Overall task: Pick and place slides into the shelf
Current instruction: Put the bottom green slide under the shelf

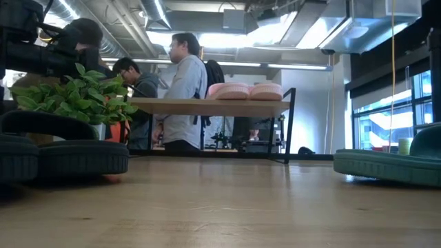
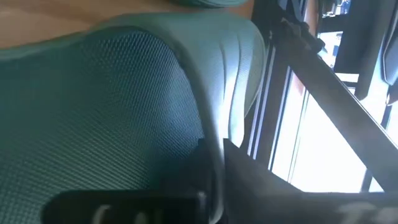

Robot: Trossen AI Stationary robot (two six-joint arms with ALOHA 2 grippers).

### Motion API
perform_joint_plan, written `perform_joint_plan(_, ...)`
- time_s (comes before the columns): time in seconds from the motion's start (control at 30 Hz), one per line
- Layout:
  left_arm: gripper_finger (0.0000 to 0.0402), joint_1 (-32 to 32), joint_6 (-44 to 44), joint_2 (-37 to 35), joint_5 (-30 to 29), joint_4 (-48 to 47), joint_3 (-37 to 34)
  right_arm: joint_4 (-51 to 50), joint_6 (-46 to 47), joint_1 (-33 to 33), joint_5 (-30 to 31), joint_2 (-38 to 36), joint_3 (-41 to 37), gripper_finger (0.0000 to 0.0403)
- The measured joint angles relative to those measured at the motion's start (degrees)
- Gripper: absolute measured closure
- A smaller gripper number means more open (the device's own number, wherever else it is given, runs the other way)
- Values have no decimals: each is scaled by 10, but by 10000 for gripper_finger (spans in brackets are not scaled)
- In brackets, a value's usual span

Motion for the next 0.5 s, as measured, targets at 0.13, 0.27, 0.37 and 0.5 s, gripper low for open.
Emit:
perform_joint_plan(0.13, 401, 0, 0, 0, 0, 0, 0, 1, 0, 0, -2, 0, 0, 387)
perform_joint_plan(0.27, 401, 0, 0, 0, 0, 0, 0, 3, -12, 0, -17, 0, 15, 389)
perform_joint_plan(0.37, 401, 0, 0, 0, 0, 0, 0, 3, -13, 0, -17, 0, 39, 389)
perform_joint_plan(0.5, 401, 0, 0, 0, 0, 0, 0, 3, -8, 1, -17, 0, 84, 389)
